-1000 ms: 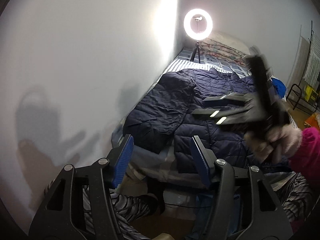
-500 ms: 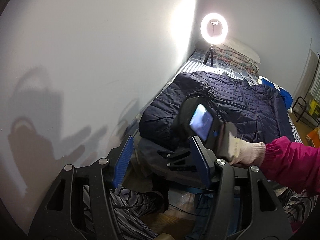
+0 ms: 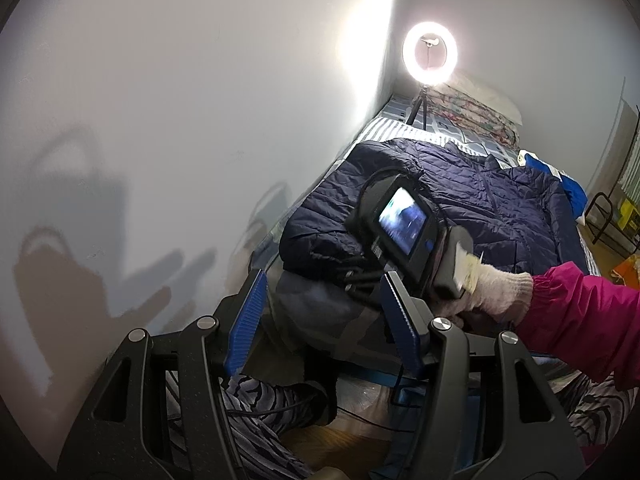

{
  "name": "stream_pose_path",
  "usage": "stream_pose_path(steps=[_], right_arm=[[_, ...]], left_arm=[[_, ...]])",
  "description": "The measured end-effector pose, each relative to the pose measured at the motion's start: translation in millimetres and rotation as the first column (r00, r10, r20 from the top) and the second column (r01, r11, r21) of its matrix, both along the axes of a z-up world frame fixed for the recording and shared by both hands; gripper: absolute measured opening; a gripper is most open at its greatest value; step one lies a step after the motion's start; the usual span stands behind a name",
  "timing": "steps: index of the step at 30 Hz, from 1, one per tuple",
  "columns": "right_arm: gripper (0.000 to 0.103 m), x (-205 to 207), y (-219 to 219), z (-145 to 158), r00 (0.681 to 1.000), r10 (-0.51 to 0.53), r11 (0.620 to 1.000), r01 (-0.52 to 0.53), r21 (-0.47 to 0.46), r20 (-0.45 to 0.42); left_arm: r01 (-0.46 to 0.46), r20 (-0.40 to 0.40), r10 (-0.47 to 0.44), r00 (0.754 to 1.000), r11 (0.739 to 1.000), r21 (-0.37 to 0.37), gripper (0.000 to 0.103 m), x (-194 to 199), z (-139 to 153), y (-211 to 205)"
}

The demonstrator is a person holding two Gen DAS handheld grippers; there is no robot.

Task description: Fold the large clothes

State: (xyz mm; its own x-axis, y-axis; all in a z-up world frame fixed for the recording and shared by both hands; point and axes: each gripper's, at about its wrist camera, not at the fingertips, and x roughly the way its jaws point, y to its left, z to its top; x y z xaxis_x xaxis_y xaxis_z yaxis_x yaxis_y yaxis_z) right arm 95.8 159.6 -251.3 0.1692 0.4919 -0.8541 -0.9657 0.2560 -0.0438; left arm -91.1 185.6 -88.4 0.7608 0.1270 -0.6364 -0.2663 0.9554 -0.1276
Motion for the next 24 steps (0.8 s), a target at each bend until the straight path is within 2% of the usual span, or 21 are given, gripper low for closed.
stream_pose_path(steps=[3, 7, 13, 16, 20, 23, 24], right_arm=[[0.007, 21, -12, 12, 0.992, -0.057, 0.995, 0.066, 0.073, -0.114], [0.005, 53, -34, 31, 0.954, -0.128, 0.968, 0.180, 0.175, -0.271], [0.004, 100, -69, 59, 0.897, -0.221, 0.904, 0.336, 0.263, -0.383], [0.004, 130, -99, 74, 0.855, -0.277, 0.850, 0.430, 0.303, -0.438], [0.004, 169, -156, 90, 0.792, -0.366, 0.759, 0.558, 0.335, -0.488], [0.004, 200, -211, 93, 0.714, -0.442, 0.664, 0.667, 0.337, -0.543], [0.004, 211, -234, 92, 0.678, -0.478, 0.622, 0.710, 0.330, -0.559]], left_arm=[[0.007, -0.002, -0.007, 1.000, 1.000, 0.008, 0.061, 2, 0, -1], [0.015, -0.002, -0.014, 1.000, 1.000, 0.023, 0.061, 8, 2, -4], [0.040, -0.009, -0.040, 0.999, 0.998, 0.055, 0.061, 24, 2, -11], [0.063, -0.006, -0.063, 0.998, 0.995, 0.071, 0.061, 40, 4, -17], [0.110, -0.003, -0.110, 0.994, 0.989, 0.099, 0.061, 66, 7, -28], [0.151, -0.002, -0.152, 0.988, 0.982, 0.115, 0.061, 91, 10, -39], [0.165, -0.002, -0.166, 0.986, 0.979, 0.118, 0.061, 101, 12, -43]])
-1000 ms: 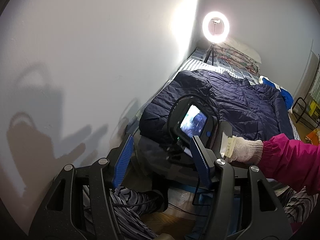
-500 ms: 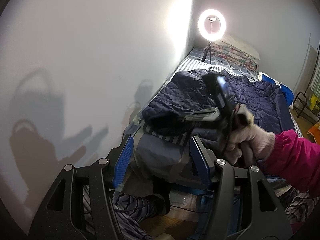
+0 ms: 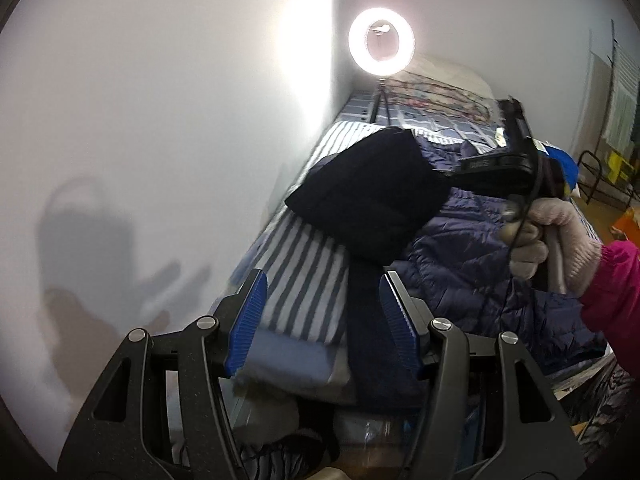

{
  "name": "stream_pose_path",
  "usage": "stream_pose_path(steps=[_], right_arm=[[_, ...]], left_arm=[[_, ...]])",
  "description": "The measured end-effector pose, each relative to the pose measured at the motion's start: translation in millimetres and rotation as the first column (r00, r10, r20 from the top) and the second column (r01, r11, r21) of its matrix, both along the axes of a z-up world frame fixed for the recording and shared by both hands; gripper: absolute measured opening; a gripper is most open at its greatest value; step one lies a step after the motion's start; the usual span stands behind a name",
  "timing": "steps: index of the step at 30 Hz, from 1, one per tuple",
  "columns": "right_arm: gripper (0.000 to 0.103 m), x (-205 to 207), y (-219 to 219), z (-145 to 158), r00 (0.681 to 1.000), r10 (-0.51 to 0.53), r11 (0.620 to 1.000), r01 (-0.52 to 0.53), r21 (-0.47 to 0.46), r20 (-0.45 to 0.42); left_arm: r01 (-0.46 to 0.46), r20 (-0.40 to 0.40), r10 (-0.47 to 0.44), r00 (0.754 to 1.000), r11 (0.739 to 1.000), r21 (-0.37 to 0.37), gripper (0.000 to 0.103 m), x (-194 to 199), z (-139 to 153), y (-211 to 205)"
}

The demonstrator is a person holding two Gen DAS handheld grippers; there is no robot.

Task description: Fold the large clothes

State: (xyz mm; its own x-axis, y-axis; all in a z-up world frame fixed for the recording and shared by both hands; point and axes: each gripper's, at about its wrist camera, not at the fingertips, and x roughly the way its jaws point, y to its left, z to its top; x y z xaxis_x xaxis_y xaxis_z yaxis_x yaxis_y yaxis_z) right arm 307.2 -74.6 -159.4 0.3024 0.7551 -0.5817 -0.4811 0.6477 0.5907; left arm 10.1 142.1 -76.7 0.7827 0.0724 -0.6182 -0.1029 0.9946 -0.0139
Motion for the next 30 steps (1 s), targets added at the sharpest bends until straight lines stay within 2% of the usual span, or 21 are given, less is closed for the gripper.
stream_pose_path(steps=[4, 8, 13, 15, 18, 23, 25, 27, 29, 30], right_arm=[[0.004, 18, -64, -5, 0.988, -0.152, 0.988, 0.151, -0.038, -0.010], [0.004, 31, -104, -10, 0.974, -0.226, 0.962, 0.227, -0.154, 0.020], [0.004, 37, -127, -27, 0.978, -0.209, 0.942, 0.199, -0.270, -0.009], [0.005, 48, -138, -43, 0.979, -0.197, 0.943, 0.176, -0.283, -0.045], [0.008, 53, -150, -51, 0.982, -0.157, 0.955, 0.126, -0.268, -0.100], [0.034, 62, -170, -53, 0.991, -0.091, 0.968, 0.064, -0.241, -0.100], [0.034, 67, -182, -52, 0.992, -0.080, 0.967, 0.053, -0.249, -0.098], [0.037, 75, -201, -51, 0.985, -0.109, 0.981, 0.085, -0.172, -0.131], [0.058, 84, -209, -54, 0.976, -0.140, 0.987, 0.123, -0.103, -0.167], [0.060, 88, -208, -58, 0.972, -0.150, 0.986, 0.134, -0.097, -0.179]], left_arm=[[0.057, 0.015, -0.057, 0.998, 0.998, 0.008, 0.061, 41, 8, -16], [0.098, 0.021, -0.099, 0.995, 0.994, 0.045, 0.061, 100, 19, -34], [0.110, -0.028, -0.110, 0.994, 0.994, -0.012, 0.061, 193, 25, -39], [0.094, -0.052, -0.093, 0.994, 0.995, 0.014, 0.061, 226, 20, -36], [0.069, -0.084, -0.067, 0.994, 0.997, 0.021, 0.061, 261, 6, -31], [0.033, -0.179, -0.036, 0.983, 0.999, -0.020, 0.052, 297, -27, -19], [0.032, -0.195, -0.029, 0.980, 0.999, 0.010, 0.052, 304, -36, -25], [0.033, -0.203, -0.026, 0.979, 0.999, 0.035, 0.052, 307, -42, -26], [0.024, -0.210, -0.018, 0.978, 0.999, 0.026, 0.052, 311, -45, -22], [0.019, -0.214, -0.015, 0.977, 1.000, 0.019, 0.052, 313, -45, -20]])
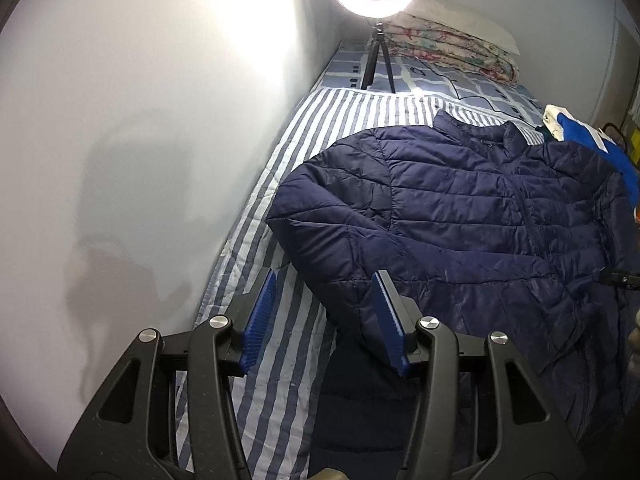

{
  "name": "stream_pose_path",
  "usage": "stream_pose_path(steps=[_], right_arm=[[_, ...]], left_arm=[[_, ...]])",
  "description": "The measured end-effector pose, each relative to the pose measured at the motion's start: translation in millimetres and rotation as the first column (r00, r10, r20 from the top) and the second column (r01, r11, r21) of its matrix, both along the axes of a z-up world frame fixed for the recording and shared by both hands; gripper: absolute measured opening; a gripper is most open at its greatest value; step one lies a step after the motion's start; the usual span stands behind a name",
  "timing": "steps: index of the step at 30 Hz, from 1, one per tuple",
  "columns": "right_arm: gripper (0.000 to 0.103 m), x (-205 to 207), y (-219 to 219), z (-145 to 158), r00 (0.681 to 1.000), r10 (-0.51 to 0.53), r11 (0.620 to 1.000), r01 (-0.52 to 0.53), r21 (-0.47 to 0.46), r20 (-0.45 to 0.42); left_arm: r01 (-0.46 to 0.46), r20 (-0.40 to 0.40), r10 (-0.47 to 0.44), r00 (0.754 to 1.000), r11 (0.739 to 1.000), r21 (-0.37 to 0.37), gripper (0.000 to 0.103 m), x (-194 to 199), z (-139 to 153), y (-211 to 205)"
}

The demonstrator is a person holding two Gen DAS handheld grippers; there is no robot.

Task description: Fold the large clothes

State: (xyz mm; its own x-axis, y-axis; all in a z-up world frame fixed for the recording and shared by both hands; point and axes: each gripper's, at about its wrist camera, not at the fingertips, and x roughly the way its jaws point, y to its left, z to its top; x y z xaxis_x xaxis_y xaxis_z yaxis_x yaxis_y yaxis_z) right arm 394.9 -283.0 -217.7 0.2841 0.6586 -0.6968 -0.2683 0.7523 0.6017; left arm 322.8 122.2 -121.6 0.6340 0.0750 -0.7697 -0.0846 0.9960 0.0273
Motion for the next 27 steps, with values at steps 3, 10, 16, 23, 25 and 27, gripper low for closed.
stream_pose_path(steps=[3, 10, 16, 23, 25, 27], right_arm=[[0.060, 12, 20, -22, 0.998, 0.026, 0.999, -0.028, -0.038, -0.060], [0.017, 18, 82, -40, 0.984, 0.167, 0.978, -0.173, -0.116, -0.059], [0.005, 32, 91, 2, 0.983, 0.138, 0.976, -0.114, -0.184, 0.123], [0.004, 61, 12, 32, 0.958, -0.143, 0.961, 0.195, -0.198, 0.247], [0.004, 65, -13, 30, 0.945, -0.206, 0.940, 0.264, -0.215, 0.255], [0.004, 67, -27, 24, 0.942, -0.234, 0.937, 0.284, -0.203, 0.241]], left_arm=[[-0.020, 0.001, 0.020, 1.000, 1.000, -0.010, 0.052, 4, 1, 4], [-0.049, -0.003, 0.049, 0.999, 0.998, -0.026, 0.052, 13, 1, 9], [-0.048, -0.010, 0.048, 0.999, 0.997, -0.057, 0.052, 24, -1, 4], [-0.016, -0.008, 0.016, 1.000, 1.000, -0.008, 0.052, 35, -5, -16], [-0.017, -0.015, 0.018, 1.000, 1.000, 0.009, 0.052, 40, -9, -22], [-0.009, -0.025, 0.010, 1.000, 1.000, 0.017, 0.052, 46, -13, -28]])
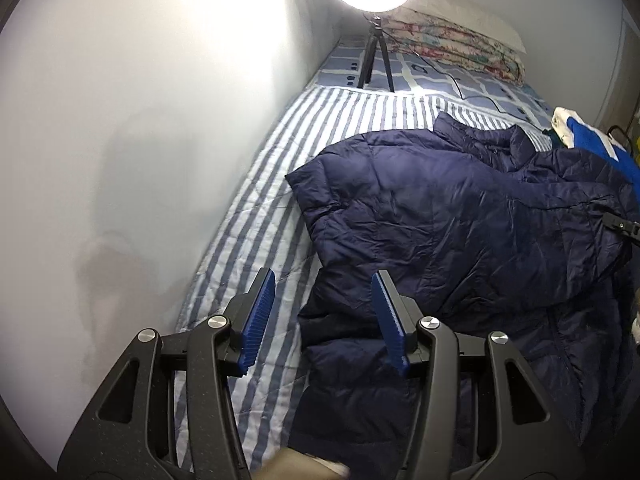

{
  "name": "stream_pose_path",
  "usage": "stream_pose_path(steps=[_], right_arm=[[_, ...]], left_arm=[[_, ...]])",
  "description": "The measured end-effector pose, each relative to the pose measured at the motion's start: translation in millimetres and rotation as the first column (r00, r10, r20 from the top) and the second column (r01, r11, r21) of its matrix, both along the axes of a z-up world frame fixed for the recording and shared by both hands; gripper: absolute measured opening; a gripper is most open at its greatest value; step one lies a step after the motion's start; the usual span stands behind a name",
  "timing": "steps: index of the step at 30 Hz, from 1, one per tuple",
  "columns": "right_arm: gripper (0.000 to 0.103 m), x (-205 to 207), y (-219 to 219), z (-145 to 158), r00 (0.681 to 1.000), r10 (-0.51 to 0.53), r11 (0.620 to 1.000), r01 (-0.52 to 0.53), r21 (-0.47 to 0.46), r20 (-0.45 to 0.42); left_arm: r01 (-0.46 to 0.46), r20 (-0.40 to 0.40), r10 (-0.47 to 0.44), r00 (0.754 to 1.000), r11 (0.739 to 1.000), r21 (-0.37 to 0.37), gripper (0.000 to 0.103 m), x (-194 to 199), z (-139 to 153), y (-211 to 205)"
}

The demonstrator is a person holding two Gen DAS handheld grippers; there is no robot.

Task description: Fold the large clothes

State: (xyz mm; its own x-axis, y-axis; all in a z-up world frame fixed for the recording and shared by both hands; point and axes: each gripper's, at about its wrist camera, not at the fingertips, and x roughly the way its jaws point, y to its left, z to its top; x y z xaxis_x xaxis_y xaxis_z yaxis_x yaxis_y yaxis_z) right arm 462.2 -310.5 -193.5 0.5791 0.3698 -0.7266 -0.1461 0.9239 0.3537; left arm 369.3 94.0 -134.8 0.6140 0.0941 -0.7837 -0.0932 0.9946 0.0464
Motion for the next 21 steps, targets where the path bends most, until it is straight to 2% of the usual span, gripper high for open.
stream_pose_path(steps=[6, 10, 16, 21], right_arm=[[0.004, -2, -8, -11, 1.000, 0.025, 1.000, -0.025, -0.014, -0.010], [0.004, 1, -1, -19, 0.998, 0.047, 0.999, -0.047, 0.007, -0.045], [0.004, 5, -6, -42, 0.993, -0.010, 0.993, -0.004, -0.115, -0.116], [0.004, 9, -9, -63, 0.986, -0.037, 0.988, 0.011, -0.155, -0.164]], left_arm=[[0.047, -0.029, -0.046, 0.999, 0.999, 0.020, 0.052, 22, -18, -17], [0.036, -0.077, -0.037, 0.996, 0.999, -0.015, 0.052, 36, -33, -16], [0.047, -0.066, -0.048, 0.997, 0.999, -0.011, 0.052, 33, -28, -21], [0.068, -0.046, -0.069, 0.997, 0.998, -0.013, 0.052, 27, -18, -27]])
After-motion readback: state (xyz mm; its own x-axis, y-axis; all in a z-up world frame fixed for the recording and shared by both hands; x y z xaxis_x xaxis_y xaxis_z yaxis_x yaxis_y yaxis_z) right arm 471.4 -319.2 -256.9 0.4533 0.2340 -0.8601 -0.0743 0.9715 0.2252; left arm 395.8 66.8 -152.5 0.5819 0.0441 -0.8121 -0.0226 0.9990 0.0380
